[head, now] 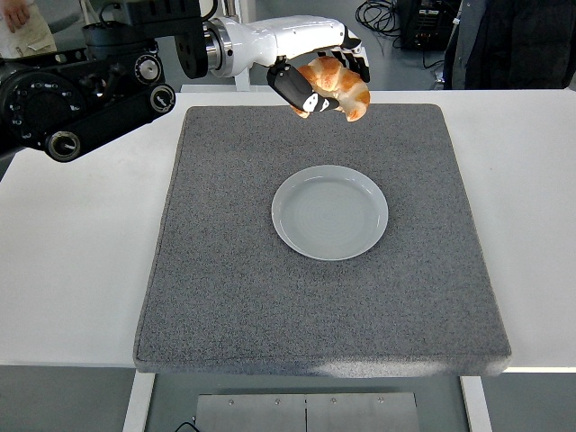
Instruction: Place the bread on the plate
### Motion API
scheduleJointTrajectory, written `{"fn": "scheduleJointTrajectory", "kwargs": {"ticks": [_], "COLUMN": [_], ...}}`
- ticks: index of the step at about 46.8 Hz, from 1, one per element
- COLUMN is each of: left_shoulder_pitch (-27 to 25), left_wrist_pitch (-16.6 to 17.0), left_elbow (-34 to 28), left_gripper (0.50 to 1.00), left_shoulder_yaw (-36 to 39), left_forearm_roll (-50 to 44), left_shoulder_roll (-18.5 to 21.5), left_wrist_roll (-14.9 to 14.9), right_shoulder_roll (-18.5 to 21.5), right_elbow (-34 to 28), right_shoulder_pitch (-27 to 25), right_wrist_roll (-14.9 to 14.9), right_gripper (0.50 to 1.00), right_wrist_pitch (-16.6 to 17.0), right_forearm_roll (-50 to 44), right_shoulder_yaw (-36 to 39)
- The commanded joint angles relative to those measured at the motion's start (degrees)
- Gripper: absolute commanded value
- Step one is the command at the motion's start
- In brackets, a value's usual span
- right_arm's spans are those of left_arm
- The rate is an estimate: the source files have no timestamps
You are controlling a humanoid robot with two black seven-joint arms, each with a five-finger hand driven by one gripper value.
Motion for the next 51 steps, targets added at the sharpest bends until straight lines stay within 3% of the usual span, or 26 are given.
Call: {"fn": "scheduleJointTrajectory", "kwargs": {"ticks": [1, 21, 51], "left_shoulder_pitch": [-0.3, 0.5, 9.3], "left_wrist_pitch": [0.0, 0.7, 4.3], "left_elbow": [0.3, 4.3, 6.2], "left_gripper": [0.5, 0.5, 0.5], "left_shoulder_yaw": [0.5, 4.4, 6.7], "left_forearm_roll": [0.1, 0.2, 9.2], "left_shoulder_roll": [-1.6, -9.9, -10.4], "left_wrist_roll": [0.0, -0.5, -0.5], "right_shoulder_roll": [0.0, 0.0, 0.0], "right_elbow": [0.0, 0.0, 0.0], "right_shoulder_pitch": [0.0, -0.1, 0.0], "right_wrist_roll": [0.0, 0.0, 0.0], "right_gripper": [1.0, 1.0, 1.0], "right_wrist_pitch": [0.0, 0.0, 0.0], "right_forearm_roll": [0.0, 0.0, 0.0], "right_shoulder_yaw": [0.0, 0.0, 0.0]}}
